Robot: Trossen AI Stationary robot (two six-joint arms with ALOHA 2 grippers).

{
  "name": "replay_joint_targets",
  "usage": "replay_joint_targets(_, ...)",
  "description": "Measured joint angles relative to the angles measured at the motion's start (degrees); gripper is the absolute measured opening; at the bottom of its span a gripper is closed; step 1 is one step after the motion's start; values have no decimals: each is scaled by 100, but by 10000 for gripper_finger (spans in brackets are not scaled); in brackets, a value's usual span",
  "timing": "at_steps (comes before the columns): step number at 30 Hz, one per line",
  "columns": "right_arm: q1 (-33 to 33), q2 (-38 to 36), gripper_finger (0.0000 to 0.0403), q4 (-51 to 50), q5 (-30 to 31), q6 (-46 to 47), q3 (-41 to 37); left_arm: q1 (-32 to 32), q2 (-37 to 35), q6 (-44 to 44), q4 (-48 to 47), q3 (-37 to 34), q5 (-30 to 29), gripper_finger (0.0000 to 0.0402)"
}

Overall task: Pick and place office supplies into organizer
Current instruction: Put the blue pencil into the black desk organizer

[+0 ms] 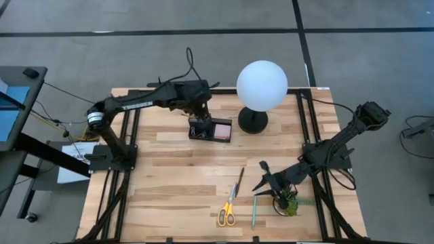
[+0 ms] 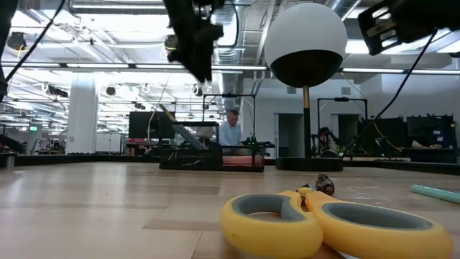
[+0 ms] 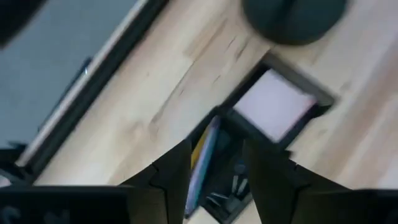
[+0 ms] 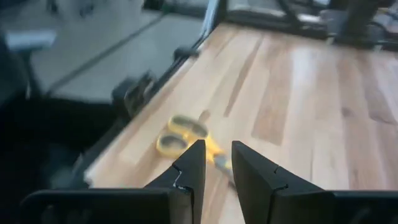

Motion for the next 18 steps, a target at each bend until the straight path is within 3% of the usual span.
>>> replay_joint_targets(4,158,330,71,140,-460,-765,-13,-466,-338,-127,-175,361,-535,143)
replay_joint_targets(9,-159,1084,71,1451,-2357,-892,-63,-1315,-767,-627,-220,387,-1292,143)
replay_joint_targets(18,-581,1849,71,1290,-2698,-844,140,-3239,-823,-1455,-387,229,-2712,144)
